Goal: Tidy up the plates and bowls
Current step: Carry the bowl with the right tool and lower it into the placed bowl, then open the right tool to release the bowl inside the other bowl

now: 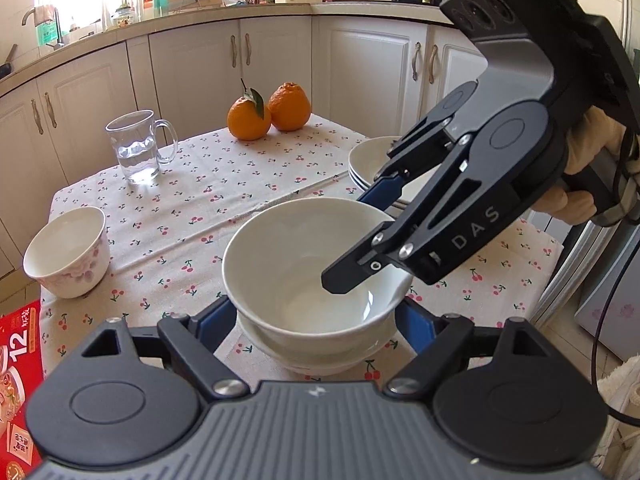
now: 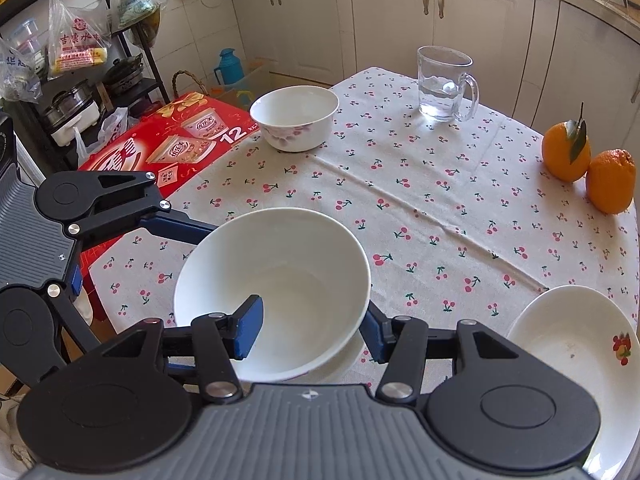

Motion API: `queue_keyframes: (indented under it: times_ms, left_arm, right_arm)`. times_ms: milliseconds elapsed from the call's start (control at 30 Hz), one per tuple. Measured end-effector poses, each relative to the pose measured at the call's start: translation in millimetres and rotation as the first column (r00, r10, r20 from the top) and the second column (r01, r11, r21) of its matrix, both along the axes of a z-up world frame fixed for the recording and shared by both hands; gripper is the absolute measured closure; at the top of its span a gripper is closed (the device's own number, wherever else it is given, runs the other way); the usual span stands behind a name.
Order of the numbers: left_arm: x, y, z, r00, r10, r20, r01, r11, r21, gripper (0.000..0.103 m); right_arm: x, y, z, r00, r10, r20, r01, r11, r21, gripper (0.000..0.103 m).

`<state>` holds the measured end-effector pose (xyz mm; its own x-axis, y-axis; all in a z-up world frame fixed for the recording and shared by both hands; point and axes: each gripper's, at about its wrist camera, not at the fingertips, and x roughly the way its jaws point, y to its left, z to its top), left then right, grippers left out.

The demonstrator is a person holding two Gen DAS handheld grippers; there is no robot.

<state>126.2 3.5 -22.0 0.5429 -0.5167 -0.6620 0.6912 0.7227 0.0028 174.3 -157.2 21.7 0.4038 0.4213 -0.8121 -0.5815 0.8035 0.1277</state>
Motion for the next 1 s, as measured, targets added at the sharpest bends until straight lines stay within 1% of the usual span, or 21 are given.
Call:
queue_keyframes:
  times_ms: [467, 833, 1000]
  left_arm:
    - [4.9, -2.1, -6.5, 1.0, -0.006, -0.018, 0.006, 1.0, 0.006, 0.017]
    - [5.2, 1.1, -9.9, 0.999, 0.0, -0.038, 0.0, 1.0, -0.003, 0.017]
    - [4.7, 1.1, -10.7, 1.0, -0.005, -0.03, 0.005, 1.0, -0.004, 0.017]
  right_arm:
    - [4.1, -1.6, -5.5, 1.0, -0.002, -0.011, 0.002, 1.0, -0.003, 0.044]
    - [-1.4, 5.2, -6.3, 1.0, 0.017, 0.014, -0.017, 0.999, -0.036, 0.041]
    - [-1.6, 5.3, -6.9, 1.0, 0.011, 0.021, -0.01, 0.999, -0.05, 0.034]
